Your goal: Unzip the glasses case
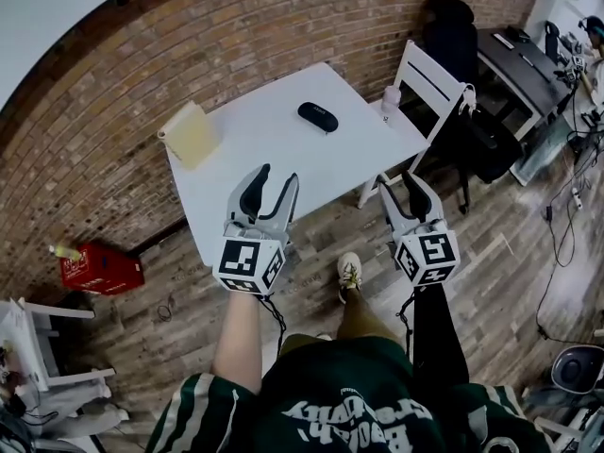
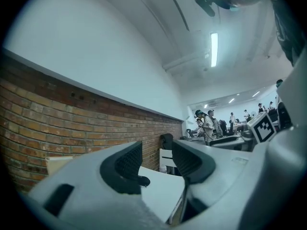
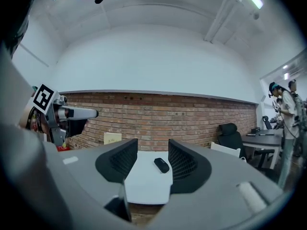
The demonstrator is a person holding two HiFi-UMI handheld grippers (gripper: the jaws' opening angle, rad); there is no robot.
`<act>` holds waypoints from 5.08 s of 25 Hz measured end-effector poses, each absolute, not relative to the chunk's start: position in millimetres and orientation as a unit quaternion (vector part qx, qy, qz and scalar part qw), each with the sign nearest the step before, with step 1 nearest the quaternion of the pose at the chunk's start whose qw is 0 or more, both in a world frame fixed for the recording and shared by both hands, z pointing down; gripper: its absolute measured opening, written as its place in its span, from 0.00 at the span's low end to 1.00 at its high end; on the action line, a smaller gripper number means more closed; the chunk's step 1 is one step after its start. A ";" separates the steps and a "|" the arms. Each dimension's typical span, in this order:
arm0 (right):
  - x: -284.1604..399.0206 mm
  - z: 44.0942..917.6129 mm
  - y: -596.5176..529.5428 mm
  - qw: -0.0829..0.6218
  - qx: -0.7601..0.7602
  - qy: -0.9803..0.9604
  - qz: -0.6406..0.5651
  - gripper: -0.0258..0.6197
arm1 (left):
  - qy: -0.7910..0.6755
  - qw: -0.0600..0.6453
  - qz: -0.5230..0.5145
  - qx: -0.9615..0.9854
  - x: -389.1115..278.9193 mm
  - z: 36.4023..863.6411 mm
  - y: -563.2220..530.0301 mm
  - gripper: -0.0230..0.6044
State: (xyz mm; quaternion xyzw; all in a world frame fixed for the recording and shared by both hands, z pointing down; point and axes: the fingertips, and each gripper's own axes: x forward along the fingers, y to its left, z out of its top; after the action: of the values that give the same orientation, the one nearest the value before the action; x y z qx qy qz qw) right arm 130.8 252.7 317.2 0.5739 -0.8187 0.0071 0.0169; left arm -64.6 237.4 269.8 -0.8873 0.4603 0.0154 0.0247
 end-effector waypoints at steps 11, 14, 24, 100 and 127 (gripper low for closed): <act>135.2 316.2 67.3 0.014 0.520 -0.854 0.016 0.37 | 0.496 0.034 -0.006 -0.868 -48.5 266.7 83.0 0.33; 137.7 318.7 20.8 0.015 0.508 -0.861 0.024 0.37 | 0.501 0.034 -0.017 -0.865 -41.7 269.8 42.5 0.31; 148.6 330.3 -91.9 0.004 0.477 -0.878 0.047 0.37 | 0.519 0.023 -0.035 -0.854 -20.1 287.3 -58.8 0.31; 133.1 492.2 -125.1 0.142 0.467 -0.850 0.199 0.29 | -0.090 0.145 -0.557 -0.813 51.7 623.1 -139.4 0.53; 60.0 626.4 -58.2 0.269 0.409 -0.811 0.320 0.29 | 0.057 0.139 -0.529 -0.835 22.3 631.6 -97.8 0.51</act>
State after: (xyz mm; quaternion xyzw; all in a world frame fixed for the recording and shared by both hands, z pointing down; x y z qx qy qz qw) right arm 60.0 -58.2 626.4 0.4086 -0.8114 0.3198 0.2690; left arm 22.3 -97.8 631.6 -0.8354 0.0573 -0.5286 0.1392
